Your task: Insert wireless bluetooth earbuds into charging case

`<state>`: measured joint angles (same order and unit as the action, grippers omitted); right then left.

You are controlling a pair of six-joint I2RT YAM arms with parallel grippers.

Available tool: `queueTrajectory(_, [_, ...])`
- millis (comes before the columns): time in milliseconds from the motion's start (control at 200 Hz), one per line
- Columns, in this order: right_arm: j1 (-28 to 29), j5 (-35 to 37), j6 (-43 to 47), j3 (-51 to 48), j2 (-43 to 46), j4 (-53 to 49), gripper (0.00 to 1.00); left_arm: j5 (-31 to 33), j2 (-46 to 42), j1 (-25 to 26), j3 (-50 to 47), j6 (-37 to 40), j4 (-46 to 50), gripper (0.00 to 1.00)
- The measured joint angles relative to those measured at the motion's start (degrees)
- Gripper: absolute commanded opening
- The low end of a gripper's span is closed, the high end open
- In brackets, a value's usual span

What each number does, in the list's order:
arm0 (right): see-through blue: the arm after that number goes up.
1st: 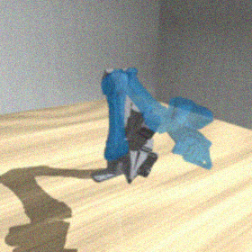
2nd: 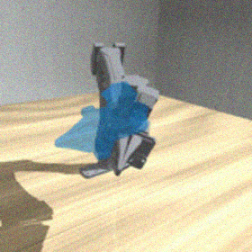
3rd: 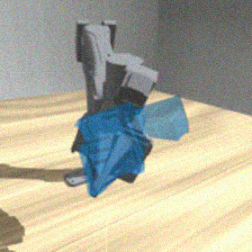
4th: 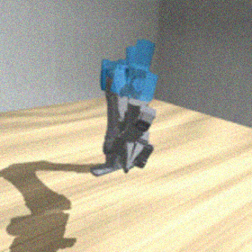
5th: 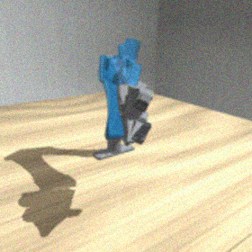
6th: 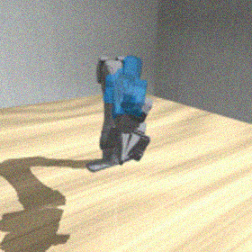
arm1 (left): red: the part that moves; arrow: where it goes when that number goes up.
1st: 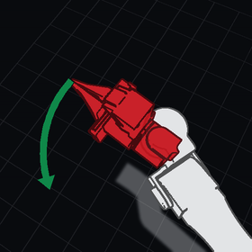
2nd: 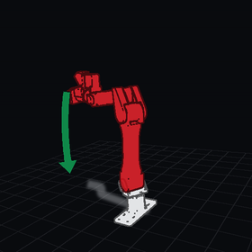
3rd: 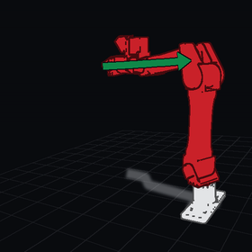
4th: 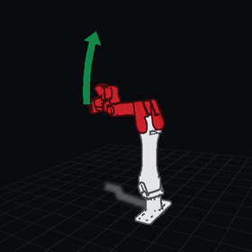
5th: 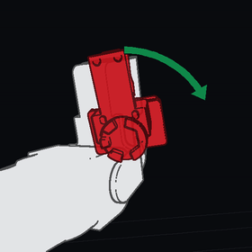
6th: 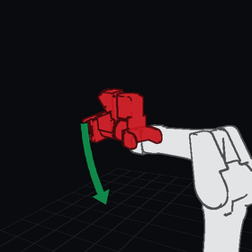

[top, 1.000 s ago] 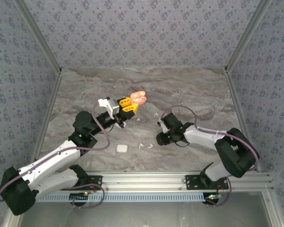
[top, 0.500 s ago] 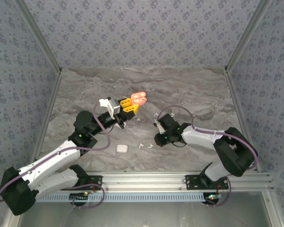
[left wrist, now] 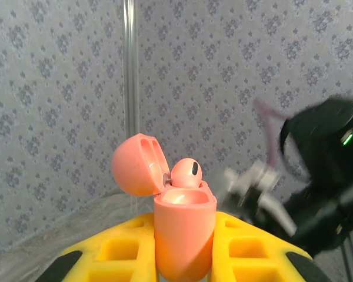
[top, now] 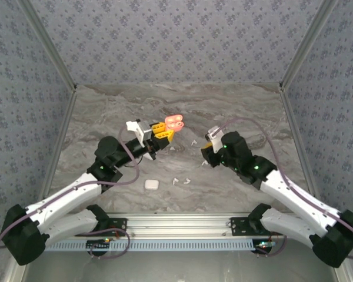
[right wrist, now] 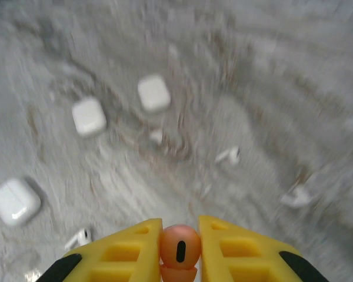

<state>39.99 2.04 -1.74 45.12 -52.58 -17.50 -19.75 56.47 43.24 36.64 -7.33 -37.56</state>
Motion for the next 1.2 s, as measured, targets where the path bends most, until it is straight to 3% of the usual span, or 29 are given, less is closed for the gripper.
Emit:
queueTrajectory(245, [0.15,0.92,13.94,11.26,2.19,1.90,0.22,-1.73,4.85,0.00,0.00,-2.67,-0.37,0.00])
queueTrajectory(555, [1.75,-6.23,26.60,19.56,-1.27,4.44,0.22,-5.22,8.17,0.00,1.11,-4.22,-2.19,0.00])
queueTrajectory(810, [2.93,-12.39,30.18,21.73,-5.79,3.72,0.21,-6.88,8.59,0.00,1.36,-4.76,-2.97,0.00])
queueTrajectory(1199, [4.22,-14.51,31.69,22.67,-8.11,2.64,0.21,-7.93,9.01,0.00,1.95,-4.76,-3.06,0.00])
